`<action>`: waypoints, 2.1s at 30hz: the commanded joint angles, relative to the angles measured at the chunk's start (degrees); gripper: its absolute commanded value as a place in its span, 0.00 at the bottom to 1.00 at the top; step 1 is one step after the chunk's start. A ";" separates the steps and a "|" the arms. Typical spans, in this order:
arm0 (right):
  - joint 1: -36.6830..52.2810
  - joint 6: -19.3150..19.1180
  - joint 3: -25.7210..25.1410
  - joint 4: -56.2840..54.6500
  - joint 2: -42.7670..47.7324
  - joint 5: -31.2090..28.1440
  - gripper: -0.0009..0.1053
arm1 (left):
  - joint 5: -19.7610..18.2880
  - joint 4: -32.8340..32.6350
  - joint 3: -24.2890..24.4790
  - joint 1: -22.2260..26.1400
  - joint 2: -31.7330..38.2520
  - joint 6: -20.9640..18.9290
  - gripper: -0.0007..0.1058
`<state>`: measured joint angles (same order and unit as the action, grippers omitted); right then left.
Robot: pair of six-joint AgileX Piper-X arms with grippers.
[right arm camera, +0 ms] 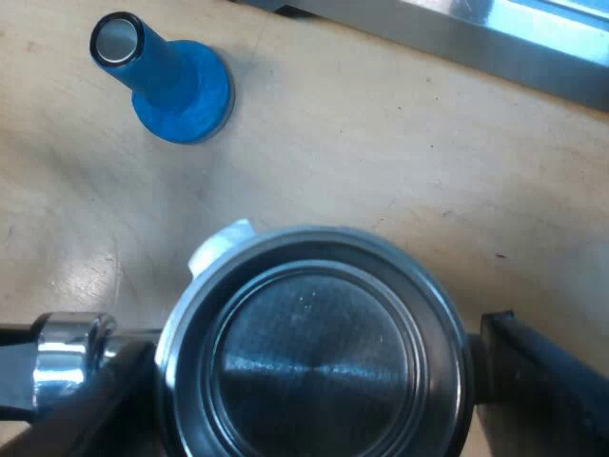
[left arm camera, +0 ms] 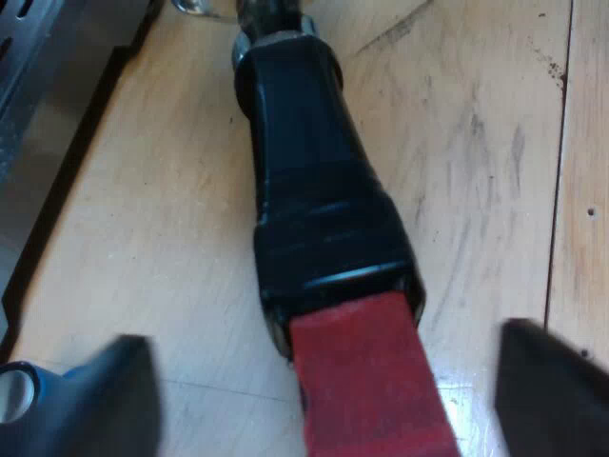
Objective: Put the handle in the coffee machine
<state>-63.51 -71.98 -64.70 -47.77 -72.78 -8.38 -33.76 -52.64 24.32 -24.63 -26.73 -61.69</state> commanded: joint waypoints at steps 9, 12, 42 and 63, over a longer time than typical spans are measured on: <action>-0.19 0.19 -1.10 1.24 1.02 0.03 0.01 | 0.58 0.69 0.17 -0.36 -0.17 0.32 0.06; -0.19 0.19 -1.10 1.24 1.02 0.03 0.01 | 0.58 0.89 0.17 -0.36 -0.17 0.32 0.04; -0.19 2.88 -1.10 1.24 1.02 3.57 0.74 | 0.61 5.77 0.64 -0.36 -0.17 -1.39 0.04; -0.19 2.77 -1.10 1.24 2.34 -12.25 0.91 | 2.44 0.82 2.85 -0.19 -0.17 -1.39 0.04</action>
<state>-63.51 -68.46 -64.99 -46.46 -71.64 -18.93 -30.90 -52.38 26.25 -24.63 -27.24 -62.93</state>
